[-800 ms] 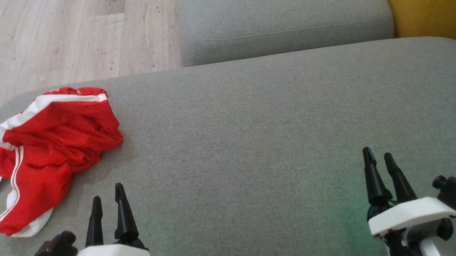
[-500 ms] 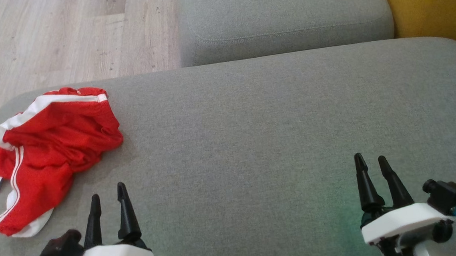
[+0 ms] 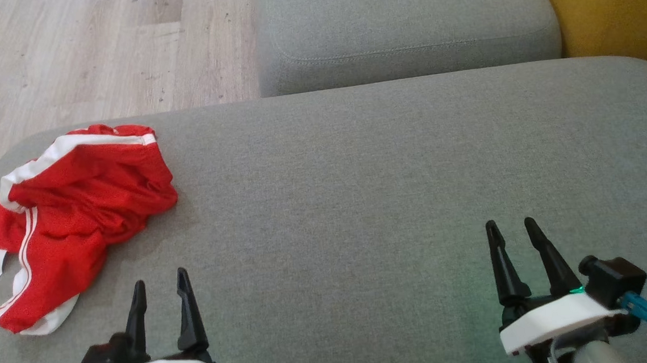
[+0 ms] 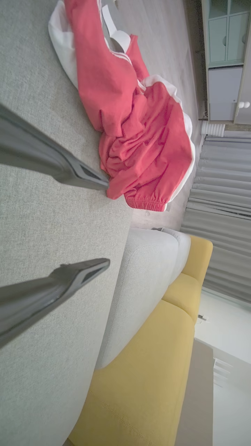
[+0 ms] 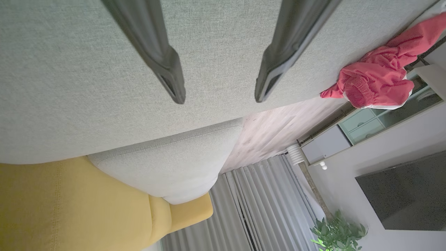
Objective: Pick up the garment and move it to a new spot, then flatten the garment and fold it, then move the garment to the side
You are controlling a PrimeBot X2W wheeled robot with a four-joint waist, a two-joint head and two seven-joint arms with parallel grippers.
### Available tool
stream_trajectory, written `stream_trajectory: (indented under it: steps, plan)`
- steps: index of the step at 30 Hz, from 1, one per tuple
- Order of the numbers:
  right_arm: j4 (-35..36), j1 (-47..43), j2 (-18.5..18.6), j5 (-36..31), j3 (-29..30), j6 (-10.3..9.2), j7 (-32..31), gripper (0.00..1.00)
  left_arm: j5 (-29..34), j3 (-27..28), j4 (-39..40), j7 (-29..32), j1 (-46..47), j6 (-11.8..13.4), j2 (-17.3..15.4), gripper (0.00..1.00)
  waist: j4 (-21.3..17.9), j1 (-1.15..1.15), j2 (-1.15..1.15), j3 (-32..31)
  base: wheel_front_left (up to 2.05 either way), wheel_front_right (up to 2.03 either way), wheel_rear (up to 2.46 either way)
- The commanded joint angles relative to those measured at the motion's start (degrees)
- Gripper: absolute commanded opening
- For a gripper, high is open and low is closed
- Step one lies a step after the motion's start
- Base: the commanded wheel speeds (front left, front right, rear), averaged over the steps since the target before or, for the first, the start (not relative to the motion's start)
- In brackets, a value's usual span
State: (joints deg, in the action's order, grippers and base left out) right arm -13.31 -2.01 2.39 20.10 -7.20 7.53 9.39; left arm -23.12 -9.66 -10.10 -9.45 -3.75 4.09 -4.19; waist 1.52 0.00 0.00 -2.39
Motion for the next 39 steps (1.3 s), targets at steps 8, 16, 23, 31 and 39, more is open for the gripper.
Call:
stream_trajectory:
  steps: [8,16,23,31,39]
  plan:
    - [2.55,0.87,0.42,-6.49,-2.01,-0.04,2.23,1.0,6.63,0.92,3.18,-2.14,1.27,0.36,-0.31,1.0,0.09,0.0,0.0,-0.3,0.0,0.0,0.0]
    - [2.35,0.07,0.45,-11.22,-2.41,-0.04,3.59,1.0,12.26,0.97,3.53,-3.51,0.86,0.42,0.02,1.0,0.44,0.0,0.0,-0.59,0.0,0.0,0.0]
    - [1.35,-0.21,0.47,-14.76,-2.28,-0.04,4.77,1.0,17.05,1.55,3.5,-4.7,0.16,1.06,0.36,1.0,0.31,0.0,0.0,-1.05,0.0,0.0,0.0]
    - [0.54,-0.98,0.49,-17.1,-0.75,-0.04,5.61,1.0,19.62,2.45,2.42,-5.54,-0.1,0.41,0.85,1.0,0.2,0.0,0.0,-1.22,0.0,0.0,0.0]
    - [0.14,-1.12,0.49,-16.84,0.31,-0.04,5.61,1.0,20.27,3.22,1.07,-5.54,-0.1,0.27,1.06,1.0,-0.03,0.0,0.0,-1.01,0.0,0.0,0.0]
